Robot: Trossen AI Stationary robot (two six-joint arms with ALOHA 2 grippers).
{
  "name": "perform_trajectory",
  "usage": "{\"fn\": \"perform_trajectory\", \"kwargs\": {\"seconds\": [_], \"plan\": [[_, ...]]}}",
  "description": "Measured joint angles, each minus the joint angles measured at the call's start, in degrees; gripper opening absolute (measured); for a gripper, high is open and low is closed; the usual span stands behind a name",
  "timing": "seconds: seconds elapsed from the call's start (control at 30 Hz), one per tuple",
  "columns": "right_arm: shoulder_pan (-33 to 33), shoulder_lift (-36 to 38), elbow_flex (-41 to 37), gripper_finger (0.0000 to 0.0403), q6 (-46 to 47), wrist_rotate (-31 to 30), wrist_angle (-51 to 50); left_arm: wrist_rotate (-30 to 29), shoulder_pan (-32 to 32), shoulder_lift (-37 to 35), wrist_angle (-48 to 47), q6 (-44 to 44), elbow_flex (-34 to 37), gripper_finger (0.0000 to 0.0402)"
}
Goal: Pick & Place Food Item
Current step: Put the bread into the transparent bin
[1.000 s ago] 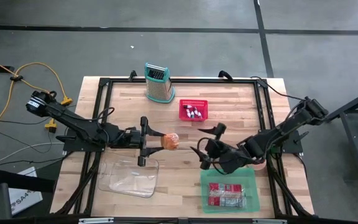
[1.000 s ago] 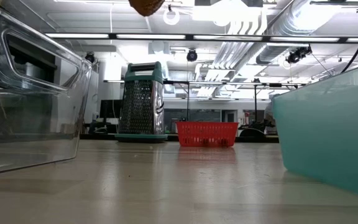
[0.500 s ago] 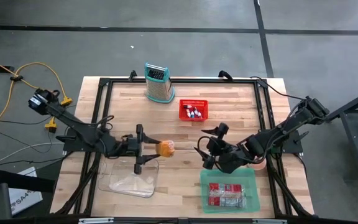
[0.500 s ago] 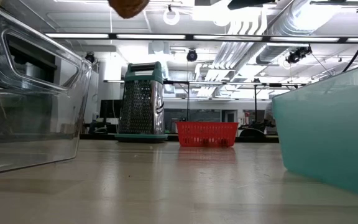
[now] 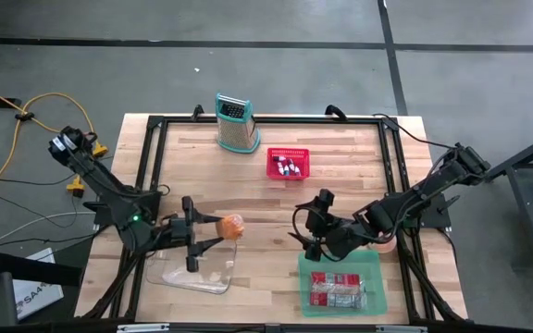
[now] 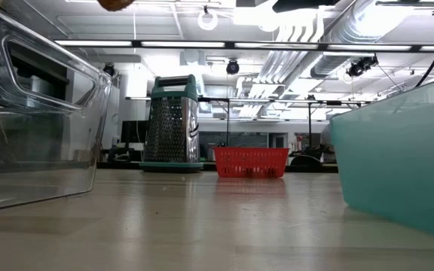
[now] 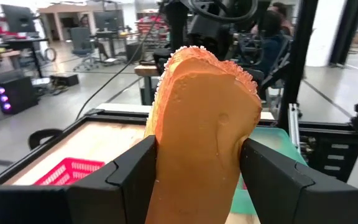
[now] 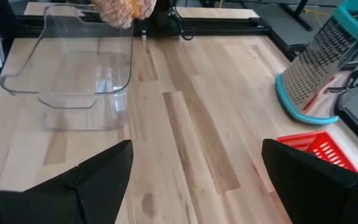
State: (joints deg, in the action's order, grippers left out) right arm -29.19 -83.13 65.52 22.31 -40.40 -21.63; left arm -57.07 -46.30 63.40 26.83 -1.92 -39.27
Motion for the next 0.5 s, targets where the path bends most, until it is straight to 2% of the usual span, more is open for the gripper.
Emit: {"fn": "perform_trajectory", "kwargs": {"seconds": [0.3, 0.5], "plan": [[0.0, 0.0, 0.0, 0.0346, 0.0, 8.4, 0.0, -7.6, -5.7, 0.0, 0.0, -1.5, 0.0, 0.021], [0.0, 0.0, 0.0, 0.0346, 0.0, 16.3, 0.0, -9.3, -7.9, 0.0, 0.3, -2.4, 0.0, 0.021]]}}
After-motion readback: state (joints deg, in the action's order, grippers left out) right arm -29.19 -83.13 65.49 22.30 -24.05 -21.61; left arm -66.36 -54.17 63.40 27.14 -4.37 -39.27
